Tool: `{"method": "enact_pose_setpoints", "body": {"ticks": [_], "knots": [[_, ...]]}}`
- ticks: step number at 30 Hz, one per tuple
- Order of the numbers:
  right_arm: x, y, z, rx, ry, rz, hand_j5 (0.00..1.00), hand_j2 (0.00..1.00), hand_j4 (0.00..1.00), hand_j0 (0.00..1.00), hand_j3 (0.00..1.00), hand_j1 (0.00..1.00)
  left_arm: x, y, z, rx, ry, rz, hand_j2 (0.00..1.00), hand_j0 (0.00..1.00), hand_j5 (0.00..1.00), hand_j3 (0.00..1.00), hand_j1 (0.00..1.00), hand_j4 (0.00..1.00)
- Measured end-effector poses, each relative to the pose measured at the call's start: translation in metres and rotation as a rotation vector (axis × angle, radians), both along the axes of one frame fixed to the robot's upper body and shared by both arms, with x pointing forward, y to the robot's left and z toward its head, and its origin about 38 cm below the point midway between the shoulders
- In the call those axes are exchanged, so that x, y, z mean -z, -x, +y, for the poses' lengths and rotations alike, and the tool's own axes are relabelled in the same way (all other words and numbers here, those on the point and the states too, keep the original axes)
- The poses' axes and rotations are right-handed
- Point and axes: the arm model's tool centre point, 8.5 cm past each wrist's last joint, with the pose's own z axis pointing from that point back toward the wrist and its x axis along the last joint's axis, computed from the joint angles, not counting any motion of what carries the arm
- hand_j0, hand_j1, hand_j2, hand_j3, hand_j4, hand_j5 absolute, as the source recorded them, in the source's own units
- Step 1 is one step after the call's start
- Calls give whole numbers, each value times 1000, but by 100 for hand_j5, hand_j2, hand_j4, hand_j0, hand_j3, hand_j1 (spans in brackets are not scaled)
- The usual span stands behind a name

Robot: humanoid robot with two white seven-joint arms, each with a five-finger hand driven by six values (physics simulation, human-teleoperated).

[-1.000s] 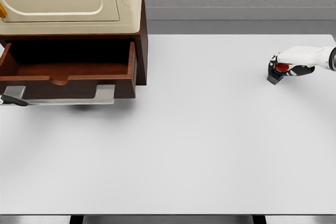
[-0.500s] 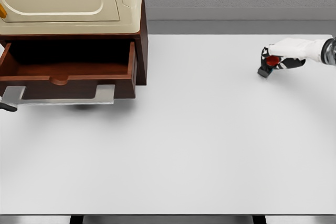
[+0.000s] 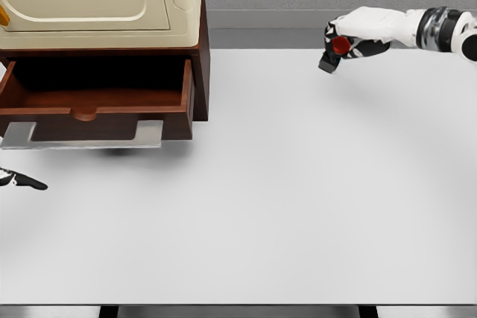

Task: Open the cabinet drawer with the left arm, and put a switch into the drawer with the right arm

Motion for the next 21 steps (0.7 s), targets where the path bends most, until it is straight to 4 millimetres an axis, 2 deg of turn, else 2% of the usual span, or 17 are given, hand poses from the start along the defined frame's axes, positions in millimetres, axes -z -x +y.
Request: {"method": "enact_pose_setpoints", "body": {"ticks": [4,12,15,18,21], "knots": [[-11,2,31,-71,-15,-33,29,29,29,29,29,29,11,-2,-7,34,-8,9,100,100,100,100,100,100],[-37,14,78,-203,-20,-110,29,29,29,29,29,29,22,-9,-22,74,19,12,100,100,100,100,100,100],[-51,20,107,-276,-3,-144,29,29,29,29,29,29,24,-11,-27,87,30,10,100,100,100,100,100,100],[-54,26,138,-345,16,-153,29,29,29,29,29,29,28,-14,-33,102,44,10,100,100,100,100,100,100],[-46,38,165,-422,47,-148,29,29,29,29,29,29,32,-16,-39,117,59,11,100,100,100,100,100,100]]}}
